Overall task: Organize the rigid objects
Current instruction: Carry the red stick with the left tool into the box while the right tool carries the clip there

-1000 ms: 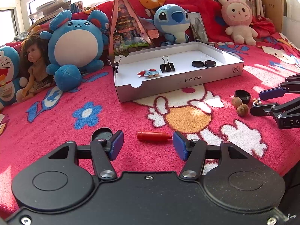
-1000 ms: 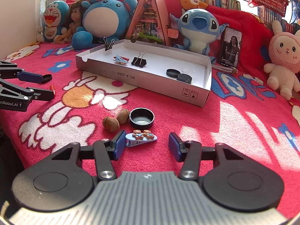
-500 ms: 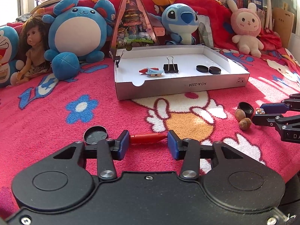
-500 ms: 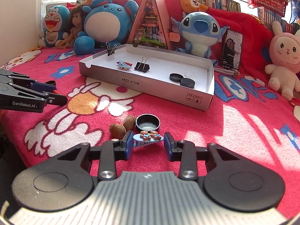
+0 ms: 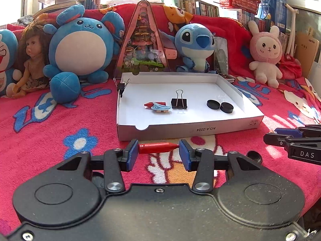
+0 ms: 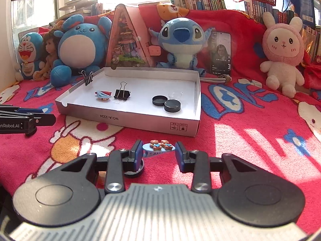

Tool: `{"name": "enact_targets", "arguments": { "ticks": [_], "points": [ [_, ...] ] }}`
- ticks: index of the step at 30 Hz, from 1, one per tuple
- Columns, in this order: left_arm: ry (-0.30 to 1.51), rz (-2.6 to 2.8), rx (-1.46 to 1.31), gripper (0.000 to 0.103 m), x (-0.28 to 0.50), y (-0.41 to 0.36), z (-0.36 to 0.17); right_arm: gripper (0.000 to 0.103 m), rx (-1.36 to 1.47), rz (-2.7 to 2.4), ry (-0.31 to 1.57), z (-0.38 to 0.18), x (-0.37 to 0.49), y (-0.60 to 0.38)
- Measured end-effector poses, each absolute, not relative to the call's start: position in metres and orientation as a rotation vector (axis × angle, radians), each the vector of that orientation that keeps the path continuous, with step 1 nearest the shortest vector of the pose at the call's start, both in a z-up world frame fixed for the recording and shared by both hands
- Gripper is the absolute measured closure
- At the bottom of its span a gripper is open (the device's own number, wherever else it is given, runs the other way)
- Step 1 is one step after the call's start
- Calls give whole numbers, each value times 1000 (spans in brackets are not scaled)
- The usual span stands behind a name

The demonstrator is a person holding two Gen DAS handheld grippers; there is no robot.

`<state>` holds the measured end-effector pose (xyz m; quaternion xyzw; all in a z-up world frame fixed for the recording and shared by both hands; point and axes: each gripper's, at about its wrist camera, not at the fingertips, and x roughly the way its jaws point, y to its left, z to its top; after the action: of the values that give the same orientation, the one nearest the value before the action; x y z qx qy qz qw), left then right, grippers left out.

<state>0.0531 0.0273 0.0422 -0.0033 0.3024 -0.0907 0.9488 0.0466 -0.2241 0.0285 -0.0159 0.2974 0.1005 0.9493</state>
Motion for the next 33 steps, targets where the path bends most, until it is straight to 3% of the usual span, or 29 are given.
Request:
{"name": "enact_targets", "arguments": {
  "ticks": [11, 33],
  "points": [
    [576, -206, -29, 61, 100, 15, 71, 63, 49, 147, 602, 47, 87, -236],
    [757, -153, -102, 61, 195, 10, 45, 63, 278, 91, 785, 38, 179, -260]
  ]
}}
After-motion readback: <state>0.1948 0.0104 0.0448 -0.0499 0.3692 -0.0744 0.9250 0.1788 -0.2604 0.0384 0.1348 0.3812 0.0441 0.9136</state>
